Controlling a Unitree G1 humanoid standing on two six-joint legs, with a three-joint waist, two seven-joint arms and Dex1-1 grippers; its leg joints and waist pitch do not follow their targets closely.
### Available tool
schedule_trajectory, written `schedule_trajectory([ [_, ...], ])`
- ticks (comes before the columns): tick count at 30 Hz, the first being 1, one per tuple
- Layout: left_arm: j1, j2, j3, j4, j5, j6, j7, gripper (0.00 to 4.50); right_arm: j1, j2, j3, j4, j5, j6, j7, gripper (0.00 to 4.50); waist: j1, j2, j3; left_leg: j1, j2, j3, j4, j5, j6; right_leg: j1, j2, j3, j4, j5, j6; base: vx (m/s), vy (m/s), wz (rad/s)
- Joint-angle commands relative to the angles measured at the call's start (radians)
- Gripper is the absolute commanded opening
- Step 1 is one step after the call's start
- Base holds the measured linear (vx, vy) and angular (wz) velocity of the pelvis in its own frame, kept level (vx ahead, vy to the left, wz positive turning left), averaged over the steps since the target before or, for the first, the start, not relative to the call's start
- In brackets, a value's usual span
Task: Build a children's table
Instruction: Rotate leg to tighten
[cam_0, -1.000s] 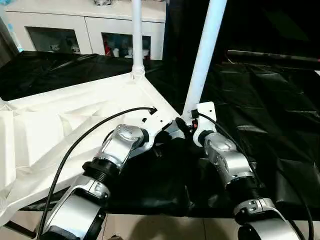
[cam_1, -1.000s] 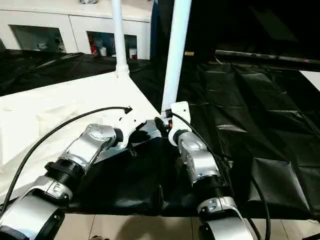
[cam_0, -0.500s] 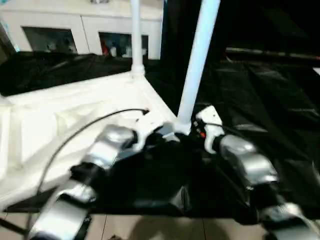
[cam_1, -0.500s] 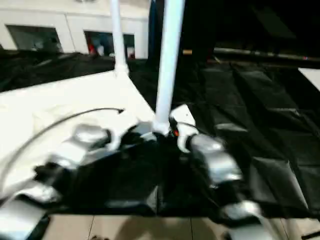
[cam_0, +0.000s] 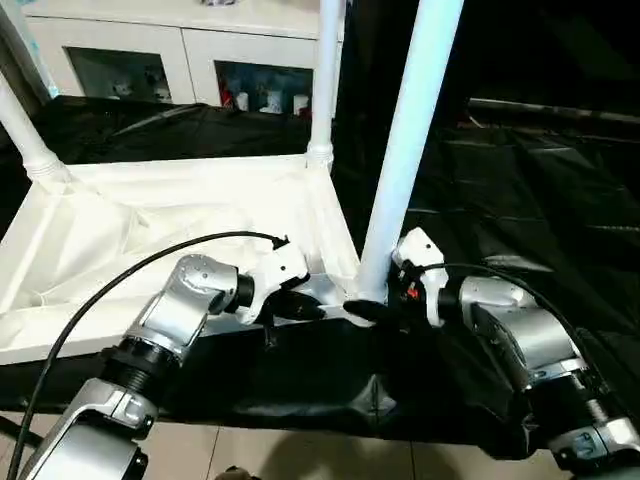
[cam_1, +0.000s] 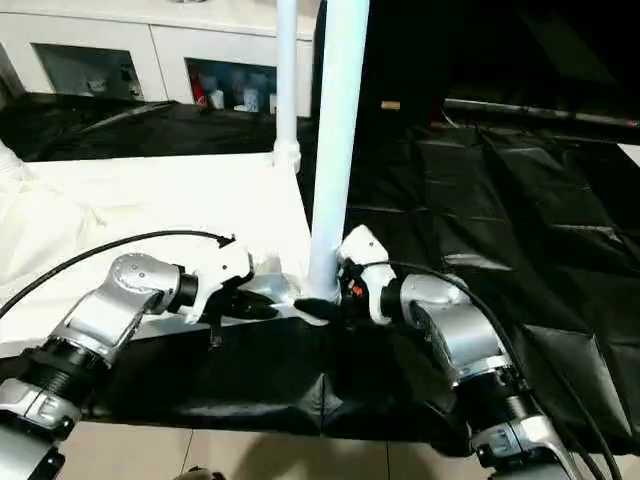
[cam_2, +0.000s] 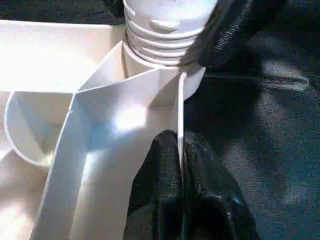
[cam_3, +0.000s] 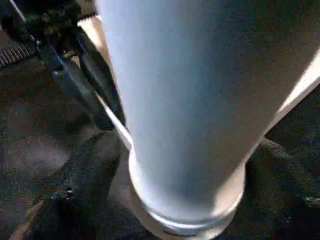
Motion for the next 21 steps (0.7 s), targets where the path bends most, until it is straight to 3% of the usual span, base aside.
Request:
schedule_trajectory([
  [1,0.005,-0.023,0.006,-0.035,-0.069,-0.008,-0.031,0.0,0.005,-0.005,0.018,-0.016,-0.005,0.015,0.013,3.4,-0.004,-0.012,-0.058,0.031,0.011,0.002,-0.06,-0.249,0.016,0.03,-0.021,0.011,-0.068,-0.143,-0.2,0.0,0.0,0.0],
  [7,0.007,-0.019,0.006,-0.044,-0.071,0.0,-0.036,0.0,0.004,-0.003,0.019,-0.018,-0.001,0.027,0.008,2.96,-0.004,-0.013,-0.058,0.03,0.009,0.002,-0.058,-0.237,0.021,0.032,-0.021,0.011,-0.066,-0.138,-0.201,0.0,0.0,0.0],
  [13,0.01,-0.037,0.007,-0.031,-0.055,-0.013,-0.007,0.0,0.002,0.064,-0.034,0.052,-0.004,0.043,-0.12,2.76,-0.009,-0.01,-0.057,0.031,0.009,0.0,-0.061,-0.254,0.007,0.029,-0.021,0.01,-0.068,-0.161,-0.2,0.0,0.0,0.0],
  [16,-0.005,-0.07,0.015,0.01,-0.032,-0.022,0.065,0.0,-0.007,0.109,-0.071,0.12,-0.025,0.039,-0.248,2.74,-0.019,-0.008,-0.056,0.03,0.007,-0.001,-0.064,-0.285,-0.015,0.027,-0.021,0.011,-0.072,-0.198,-0.191,0.0,0.0,0.0],
  [17,-0.057,-0.14,0.038,0.116,0.016,-0.054,0.246,0.0,-0.023,0.186,-0.135,0.19,-0.036,0.034,-0.446,2.74,-0.023,-0.006,-0.054,0.032,0.007,-0.001,-0.065,-0.304,-0.023,0.022,-0.02,0.012,-0.075,-0.22,-0.185,0.0,0.0,0.0],
  [18,-0.057,-0.14,0.038,0.116,0.016,-0.054,0.246,0.0,-0.023,0.186,-0.135,0.19,-0.036,0.034,-0.446,2.74,-0.029,-0.006,-0.052,0.034,0.005,0.0,-0.065,-0.323,-0.03,0.016,-0.02,0.013,-0.079,-0.244,-0.182,0.0,0.0,0.0],
  [19,-0.074,-0.163,0.043,0.148,0.029,-0.059,0.298,0.0,-0.029,0.213,-0.157,0.208,-0.036,0.038,-0.509,2.74,-0.031,-0.01,-0.054,0.034,0.003,-0.004,-0.067,-0.339,-0.048,0.021,-0.022,0.011,-0.081,-0.286,-0.17,0.0,0.0,0.0],
  [20,-0.11,-0.22,0.054,0.207,0.049,-0.009,0.413,0.0,-0.048,0.272,-0.192,0.24,-0.039,0.028,-0.637,2.74,-0.031,-0.01,-0.055,0.035,0.005,-0.005,-0.067,-0.342,-0.05,0.02,-0.024,0.012,-0.083,-0.299,-0.161,0.0,0.0,0.0],
  [21,-0.119,-0.234,0.058,0.222,0.053,0.009,0.443,0.0,-0.054,0.287,-0.199,0.248,-0.041,0.022,-0.667,2.74,-0.032,-0.009,-0.054,0.038,0.004,-0.003,-0.066,-0.351,-0.051,0.015,-0.023,0.014,-0.085,-0.307,-0.158,0.0,0.0,0.0],
])
